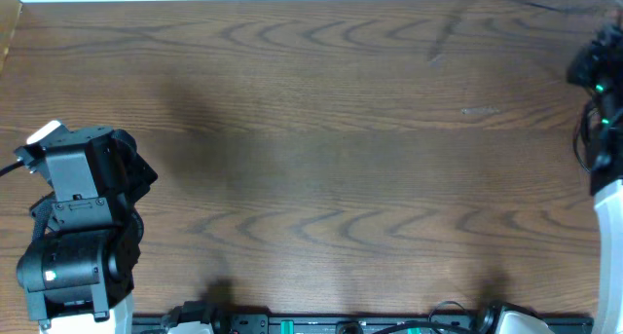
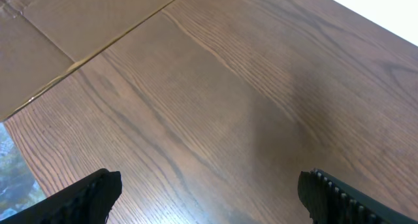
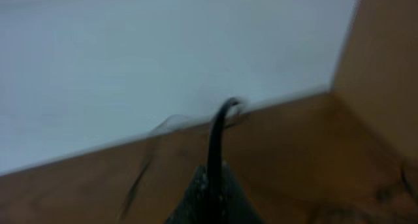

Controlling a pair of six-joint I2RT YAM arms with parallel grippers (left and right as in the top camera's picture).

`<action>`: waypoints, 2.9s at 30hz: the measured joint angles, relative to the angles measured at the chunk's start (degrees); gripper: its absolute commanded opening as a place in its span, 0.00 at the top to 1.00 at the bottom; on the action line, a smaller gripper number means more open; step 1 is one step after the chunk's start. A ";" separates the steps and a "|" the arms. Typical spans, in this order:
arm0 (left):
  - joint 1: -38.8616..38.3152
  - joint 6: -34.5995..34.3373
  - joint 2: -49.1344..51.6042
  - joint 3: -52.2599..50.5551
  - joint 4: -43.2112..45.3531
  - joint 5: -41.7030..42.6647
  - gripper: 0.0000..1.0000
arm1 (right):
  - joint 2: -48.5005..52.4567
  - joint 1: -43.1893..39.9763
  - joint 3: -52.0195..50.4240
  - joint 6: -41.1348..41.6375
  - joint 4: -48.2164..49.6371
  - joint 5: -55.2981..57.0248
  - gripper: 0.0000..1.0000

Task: Untangle cables

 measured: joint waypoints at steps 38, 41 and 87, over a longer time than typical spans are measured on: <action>0.00 0.00 0.61 0.00 -0.63 3.28 0.08 | 6.27 -31.67 -0.22 17.14 26.73 7.98 0.99; 0.00 0.00 1.64 0.00 -0.63 4.07 0.08 | 7.91 -32.46 -0.20 19.37 26.69 4.92 0.99; -0.04 1.99 3.52 0.00 -0.66 13.29 0.06 | 7.21 -31.54 0.11 30.77 -0.39 2.62 0.01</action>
